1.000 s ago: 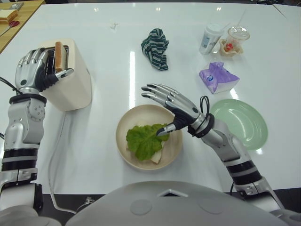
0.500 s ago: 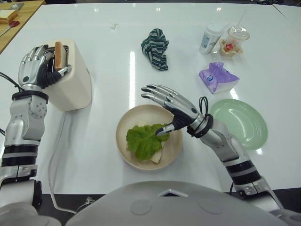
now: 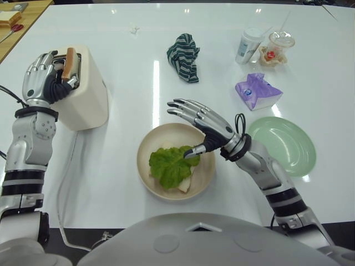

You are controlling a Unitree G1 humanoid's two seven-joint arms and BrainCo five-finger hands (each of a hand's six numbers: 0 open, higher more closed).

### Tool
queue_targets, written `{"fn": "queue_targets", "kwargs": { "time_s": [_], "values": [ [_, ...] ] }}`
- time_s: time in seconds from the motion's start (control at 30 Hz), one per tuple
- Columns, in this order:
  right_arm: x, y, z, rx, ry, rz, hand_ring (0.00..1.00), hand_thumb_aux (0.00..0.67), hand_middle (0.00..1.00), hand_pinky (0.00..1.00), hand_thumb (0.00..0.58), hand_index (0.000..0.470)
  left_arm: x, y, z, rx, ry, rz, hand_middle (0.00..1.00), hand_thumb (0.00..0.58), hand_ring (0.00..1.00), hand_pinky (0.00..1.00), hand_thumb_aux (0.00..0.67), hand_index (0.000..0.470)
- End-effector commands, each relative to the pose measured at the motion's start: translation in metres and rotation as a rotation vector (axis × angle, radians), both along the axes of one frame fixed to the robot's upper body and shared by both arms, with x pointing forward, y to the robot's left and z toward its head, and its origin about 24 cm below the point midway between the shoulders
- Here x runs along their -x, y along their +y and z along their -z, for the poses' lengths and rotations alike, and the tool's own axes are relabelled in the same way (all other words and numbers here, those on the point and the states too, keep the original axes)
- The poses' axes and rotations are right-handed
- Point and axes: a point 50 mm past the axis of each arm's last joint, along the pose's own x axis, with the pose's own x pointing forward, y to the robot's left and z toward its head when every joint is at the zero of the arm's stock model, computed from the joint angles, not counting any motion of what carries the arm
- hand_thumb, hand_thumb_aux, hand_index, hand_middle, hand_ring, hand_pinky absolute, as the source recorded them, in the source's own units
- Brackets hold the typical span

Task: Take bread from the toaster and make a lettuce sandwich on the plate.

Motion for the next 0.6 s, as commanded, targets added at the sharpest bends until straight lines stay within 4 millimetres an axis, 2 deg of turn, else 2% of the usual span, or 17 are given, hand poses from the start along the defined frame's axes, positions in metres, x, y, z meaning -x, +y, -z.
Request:
{"fn": "queue_targets", "kwargs": {
  "time_s": [0.03,0.13,0.37,0.6],
  "values": [
    [-0.003,0.0,0.001,-0.002,0.005,0.005,0.0,0.0,0.0,0.0,0.0,0.0,0.003,-0.008,-0.03,0.009,-0.204,0.044,0.0,0.58,0.0,0.0,0.67,0.47],
    [-0.003,0.0,0.0,-0.004,0.001,0.007,0.0,0.0,0.0,0.0,0.0,0.0,0.007,-0.011,-0.044,0.002,-0.29,0.058,0.0,0.58,0.0,0.0,0.67,0.47],
    [-0.003,-0.001,0.001,-0.006,0.004,0.013,0.0,0.0,0.0,0.0,0.0,0.0,0.015,-0.013,-0.06,0.049,-0.435,0.064,0.0,0.58,0.0,0.0,0.67,0.47],
    [-0.003,-0.002,0.002,-0.006,0.005,0.018,0.0,0.0,0.0,0.0,0.0,0.0,0.008,-0.01,-0.046,0.381,-0.375,0.128,0.0,0.58,0.0,0.0,0.67,0.47]
  ]
}}
